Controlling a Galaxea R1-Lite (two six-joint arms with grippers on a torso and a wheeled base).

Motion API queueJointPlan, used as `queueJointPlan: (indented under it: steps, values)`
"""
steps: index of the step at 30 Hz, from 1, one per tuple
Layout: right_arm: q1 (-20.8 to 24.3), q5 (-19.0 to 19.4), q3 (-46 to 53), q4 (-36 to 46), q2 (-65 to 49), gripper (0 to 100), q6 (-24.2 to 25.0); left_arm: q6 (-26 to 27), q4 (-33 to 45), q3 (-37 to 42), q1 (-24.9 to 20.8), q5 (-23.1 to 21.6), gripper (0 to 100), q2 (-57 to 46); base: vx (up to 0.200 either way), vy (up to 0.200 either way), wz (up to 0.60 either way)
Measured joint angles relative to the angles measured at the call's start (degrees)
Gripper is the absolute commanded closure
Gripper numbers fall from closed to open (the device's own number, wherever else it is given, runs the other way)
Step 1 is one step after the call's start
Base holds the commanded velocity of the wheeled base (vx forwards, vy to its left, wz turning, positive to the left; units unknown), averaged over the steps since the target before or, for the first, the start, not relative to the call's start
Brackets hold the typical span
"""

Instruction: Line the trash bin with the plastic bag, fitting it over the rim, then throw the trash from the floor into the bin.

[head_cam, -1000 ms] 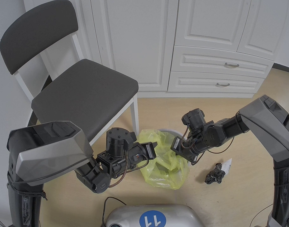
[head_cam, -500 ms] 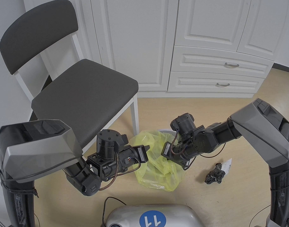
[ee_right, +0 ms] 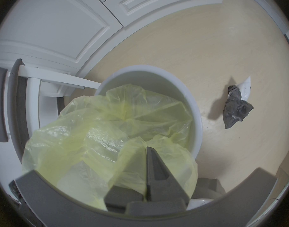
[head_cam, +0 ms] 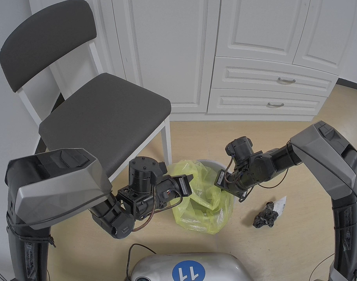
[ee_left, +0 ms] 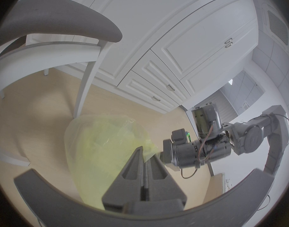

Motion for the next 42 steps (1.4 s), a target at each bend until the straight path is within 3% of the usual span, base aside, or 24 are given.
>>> queueJointPlan:
  steps: [9,15,22,28,42]
  values:
    - [-3.3,-3.44,2.38,-0.12,-2.38,100,-5.95,-0.51,0.04,-6.92,0.6,1.29,100,3.63,0.0,0.0,0.0]
    - [-5.9,-9.9,3.93,-0.78,-3.89,100,-11.12,-0.77,0.06,-10.7,1.87,3.47,100,6.78,0.0,0.0,0.0]
    - [-8.35,-10.53,7.23,-3.6,-5.71,100,-15.4,-1.76,0.06,-13.62,2.73,4.11,100,9.56,0.0,0.0,0.0]
    - [-9.45,-10.61,11.25,-10.19,-6.16,100,-19.2,-1.43,1.23,-14.56,3.08,5.34,100,11.0,0.0,0.0,0.0]
    - [-13.03,-10.67,26.0,-33.1,-6.13,100,-37.27,8.02,5.53,-10.92,7.72,5.53,100,7.96,0.0,0.0,0.0]
